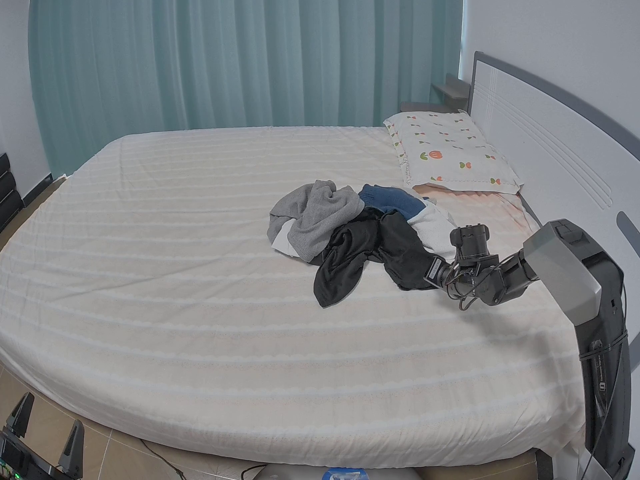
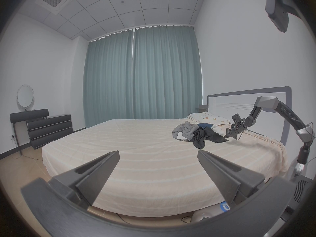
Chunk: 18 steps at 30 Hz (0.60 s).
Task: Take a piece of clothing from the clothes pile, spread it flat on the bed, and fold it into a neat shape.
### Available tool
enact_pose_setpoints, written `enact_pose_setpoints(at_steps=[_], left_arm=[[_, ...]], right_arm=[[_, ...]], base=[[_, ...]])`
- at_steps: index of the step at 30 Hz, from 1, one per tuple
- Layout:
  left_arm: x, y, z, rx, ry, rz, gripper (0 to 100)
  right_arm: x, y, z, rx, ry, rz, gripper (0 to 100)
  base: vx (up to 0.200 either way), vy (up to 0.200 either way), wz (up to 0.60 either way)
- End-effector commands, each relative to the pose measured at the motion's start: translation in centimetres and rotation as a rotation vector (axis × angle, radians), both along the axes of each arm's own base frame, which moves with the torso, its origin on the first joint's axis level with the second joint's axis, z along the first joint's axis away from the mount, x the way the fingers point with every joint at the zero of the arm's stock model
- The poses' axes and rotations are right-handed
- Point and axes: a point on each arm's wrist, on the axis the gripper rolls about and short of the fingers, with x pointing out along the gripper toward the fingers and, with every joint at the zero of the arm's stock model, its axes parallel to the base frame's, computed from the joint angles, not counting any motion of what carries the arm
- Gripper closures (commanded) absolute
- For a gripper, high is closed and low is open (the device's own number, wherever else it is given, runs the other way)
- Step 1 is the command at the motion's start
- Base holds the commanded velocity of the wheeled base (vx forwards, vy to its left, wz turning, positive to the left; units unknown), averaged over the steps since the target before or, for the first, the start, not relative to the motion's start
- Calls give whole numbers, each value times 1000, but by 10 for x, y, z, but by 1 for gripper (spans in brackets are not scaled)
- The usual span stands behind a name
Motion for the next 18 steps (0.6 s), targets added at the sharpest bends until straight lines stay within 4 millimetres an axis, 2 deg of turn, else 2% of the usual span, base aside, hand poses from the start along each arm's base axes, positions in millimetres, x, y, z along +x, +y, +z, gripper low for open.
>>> enact_pose_setpoints(at_steps=[1, 4, 10, 15, 16, 18], left_arm=[[0, 0, -4, 0, -3, 0, 0], [0, 0, -4, 0, -2, 0, 0], [0, 0, -4, -1, -2, 0, 0], [0, 0, -4, 0, -2, 0, 0], [0, 0, -4, 3, -3, -2, 0], [0, 0, -4, 3, -3, -2, 0]], right_arm=[[4, -22, 23, 4, -53, -12, 0], [11, -23, 20, 11, -68, 2, 0], [24, -14, -4, 3, -61, 12, 0], [27, -14, -13, -1, -53, 12, 0], [32, -14, -23, -10, -54, 17, 0], [34, -16, -26, -11, -54, 13, 0]], base=[[0, 0, 0], [0, 0, 0], [0, 0, 0], [0, 0, 0], [0, 0, 0], [0, 0, 0]])
